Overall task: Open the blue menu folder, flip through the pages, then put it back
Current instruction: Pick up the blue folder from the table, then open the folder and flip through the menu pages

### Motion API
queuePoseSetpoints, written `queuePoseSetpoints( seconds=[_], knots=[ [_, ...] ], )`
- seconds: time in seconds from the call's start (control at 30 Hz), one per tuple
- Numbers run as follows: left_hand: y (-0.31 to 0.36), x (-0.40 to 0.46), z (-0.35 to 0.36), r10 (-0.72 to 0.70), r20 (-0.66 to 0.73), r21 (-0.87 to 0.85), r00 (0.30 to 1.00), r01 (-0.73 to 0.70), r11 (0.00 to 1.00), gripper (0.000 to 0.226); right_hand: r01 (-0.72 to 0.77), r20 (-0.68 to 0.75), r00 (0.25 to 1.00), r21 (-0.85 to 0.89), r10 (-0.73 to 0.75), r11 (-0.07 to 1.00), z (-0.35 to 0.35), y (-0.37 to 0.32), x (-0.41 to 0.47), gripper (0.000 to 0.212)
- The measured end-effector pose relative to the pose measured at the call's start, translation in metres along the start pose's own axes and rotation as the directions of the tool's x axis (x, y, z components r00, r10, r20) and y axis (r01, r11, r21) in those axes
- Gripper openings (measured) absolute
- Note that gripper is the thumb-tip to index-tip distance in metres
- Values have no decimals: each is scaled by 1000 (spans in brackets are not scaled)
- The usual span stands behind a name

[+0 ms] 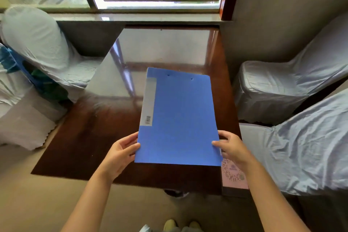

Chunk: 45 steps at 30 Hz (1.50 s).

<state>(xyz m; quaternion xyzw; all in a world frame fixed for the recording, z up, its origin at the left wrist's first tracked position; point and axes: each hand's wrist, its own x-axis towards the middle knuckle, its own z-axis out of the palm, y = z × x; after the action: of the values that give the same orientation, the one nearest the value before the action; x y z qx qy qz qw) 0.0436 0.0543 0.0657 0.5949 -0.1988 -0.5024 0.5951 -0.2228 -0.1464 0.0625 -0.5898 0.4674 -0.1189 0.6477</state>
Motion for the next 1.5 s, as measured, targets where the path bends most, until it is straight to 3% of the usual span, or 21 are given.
queuePoseSetpoints(
  seconds=[0.17, 0.27, 0.4, 0.47, 0.57, 0.63, 0.7, 0.83, 0.9, 0.97, 1.13, 1.2, 1.27, 1.5],
  knots=[
    [28, 0, 8, 93, 60, -30, 994, -92, 995, 47, 207, 168, 957, 182, -238, 961, -26, -34, -22, 41],
    [43, -2, 20, 158, 94, 11, 983, -160, 987, 59, 313, 101, 938, 174, -333, 934, -33, -43, -30, 44],
    [57, -5, 32, 274, 157, 229, 949, -305, 925, 89, 388, 16, 918, 170, -396, 906, -41, -45, -34, 43],
    [57, -7, 39, 307, 209, 381, 929, -366, 849, 105, 397, 5, 915, 175, -404, 901, -44, -45, -36, 43],
    [46, -8, 52, 397, 271, 694, 877, -464, 551, 115, 398, 1, 915, 176, -404, 900, -48, -46, -36, 45],
    [40, -10, 59, 479, 276, 774, 833, -488, 404, 113, 399, 4, 914, 177, -406, 900, -51, -47, -35, 46],
    [39, -11, 60, 539, 278, 794, 795, -506, 337, 108, 392, 14, 916, 194, -402, 899, -53, -49, -36, 47],
    [49, -18, 59, 602, 277, 780, 749, -541, 314, 86, 370, 64, 910, 322, -410, 872, -58, -55, -38, 55],
    [53, -18, 63, 626, 207, 749, 752, -533, 393, 67, 369, 69, 903, 378, -423, 849, -59, -59, -38, 48],
    [52, -18, 69, 603, 113, 646, 789, -520, 559, 54, 374, 56, 903, 389, -426, 842, -59, -63, -37, 44],
    [49, -16, 78, 548, -50, 240, 835, -523, 818, 44, 266, 101, 930, 481, -354, 836, -62, -54, -35, 62],
    [56, -12, 79, 522, -83, 35, 849, -521, 853, 46, 263, 103, 934, 451, -342, 853, -60, -47, -35, 66],
    [63, -9, 80, 497, -76, -61, 865, -501, 863, 36, 282, 68, 936, 444, -346, 851, -56, -42, -35, 68],
    [67, -8, 72, 362, -102, 31, 927, -361, 932, 22, 389, -74, 916, 409, -395, 825, -65, -41, -40, 65]
  ],
)
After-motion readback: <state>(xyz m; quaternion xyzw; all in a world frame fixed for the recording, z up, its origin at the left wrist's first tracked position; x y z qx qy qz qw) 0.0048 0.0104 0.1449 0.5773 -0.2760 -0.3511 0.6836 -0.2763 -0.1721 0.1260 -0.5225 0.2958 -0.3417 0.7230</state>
